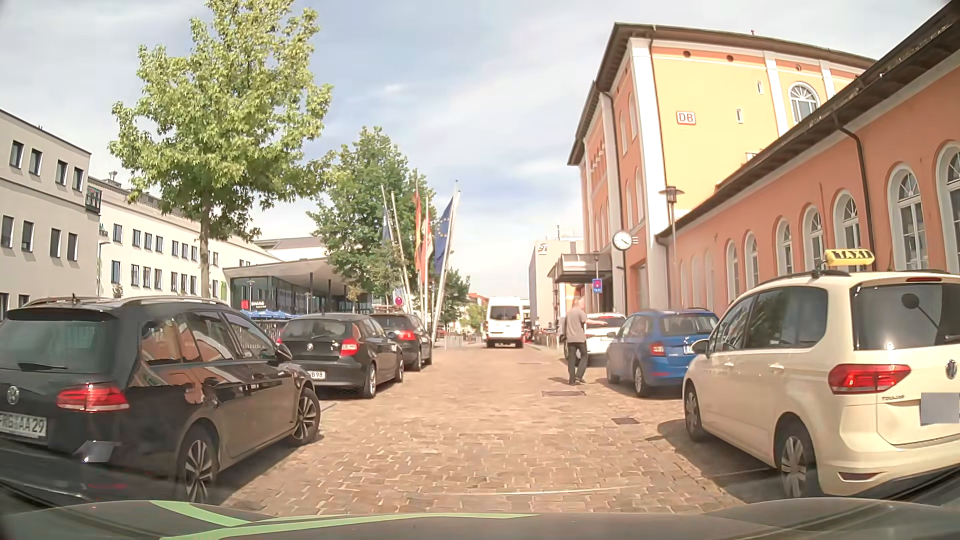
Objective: Follow the waypoints while adhering to traffic rules and regulations
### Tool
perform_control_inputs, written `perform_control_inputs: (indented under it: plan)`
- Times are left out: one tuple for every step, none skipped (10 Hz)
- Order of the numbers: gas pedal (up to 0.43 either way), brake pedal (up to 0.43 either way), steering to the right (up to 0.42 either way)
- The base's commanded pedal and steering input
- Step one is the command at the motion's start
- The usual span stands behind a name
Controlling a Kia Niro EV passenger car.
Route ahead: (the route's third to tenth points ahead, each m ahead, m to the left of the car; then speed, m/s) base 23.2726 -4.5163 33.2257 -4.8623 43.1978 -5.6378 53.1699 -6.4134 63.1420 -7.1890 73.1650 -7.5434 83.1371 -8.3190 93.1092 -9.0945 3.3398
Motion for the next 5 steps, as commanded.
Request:
perform_control_inputs:
  plan:
    - [0.008,0.000,0.008]
    - [0.008,0.000,0.009]
    - [0.020,0.000,0.010]
    - [0.020,0.000,0.012]
    - [0.028,0.000,0.017]
